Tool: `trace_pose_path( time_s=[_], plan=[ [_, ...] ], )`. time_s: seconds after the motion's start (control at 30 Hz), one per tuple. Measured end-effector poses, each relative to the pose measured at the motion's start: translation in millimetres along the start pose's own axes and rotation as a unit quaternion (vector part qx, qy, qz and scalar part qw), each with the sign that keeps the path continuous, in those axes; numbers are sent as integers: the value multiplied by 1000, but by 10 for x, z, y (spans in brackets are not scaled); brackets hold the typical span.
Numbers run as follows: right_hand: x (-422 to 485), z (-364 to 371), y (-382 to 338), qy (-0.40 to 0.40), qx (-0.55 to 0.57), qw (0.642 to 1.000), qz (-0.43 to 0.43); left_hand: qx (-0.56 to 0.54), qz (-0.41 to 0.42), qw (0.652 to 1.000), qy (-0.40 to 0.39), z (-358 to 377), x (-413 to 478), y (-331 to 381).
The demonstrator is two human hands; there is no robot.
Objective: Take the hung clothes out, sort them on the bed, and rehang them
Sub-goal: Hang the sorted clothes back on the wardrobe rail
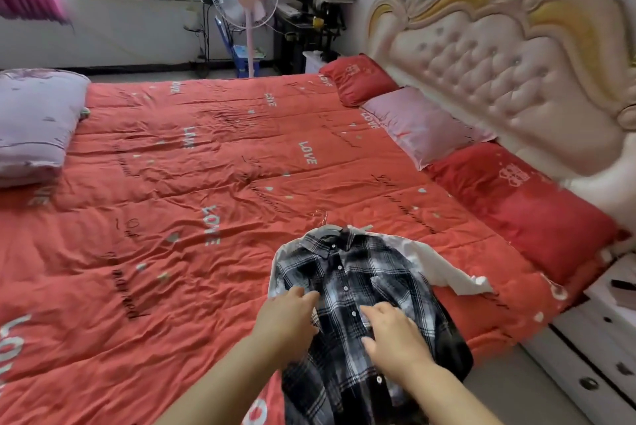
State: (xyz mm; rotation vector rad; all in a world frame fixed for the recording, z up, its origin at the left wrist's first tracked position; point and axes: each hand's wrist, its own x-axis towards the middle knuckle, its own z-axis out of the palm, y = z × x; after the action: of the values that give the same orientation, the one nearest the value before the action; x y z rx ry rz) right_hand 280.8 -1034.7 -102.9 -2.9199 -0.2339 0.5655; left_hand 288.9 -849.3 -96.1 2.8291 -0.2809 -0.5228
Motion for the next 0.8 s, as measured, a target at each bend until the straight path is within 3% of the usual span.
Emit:
trace_pose_path(
  time_s=[0.3, 0.53, 0.8],
  plan=[
    [2187, -157, 626, -87, -7, 991, -104, -52, -124, 991, -29, 80, 1892, 6],
    [3756, 183, 942, -143, -43, 979, -139, -82, -186, 977, -65, 467, 2943, -144],
    [4997, 826, 1046, -121, -41, 982, -139, -139, -222, 959, -107, 1129, 3510, -367]
  ],
)
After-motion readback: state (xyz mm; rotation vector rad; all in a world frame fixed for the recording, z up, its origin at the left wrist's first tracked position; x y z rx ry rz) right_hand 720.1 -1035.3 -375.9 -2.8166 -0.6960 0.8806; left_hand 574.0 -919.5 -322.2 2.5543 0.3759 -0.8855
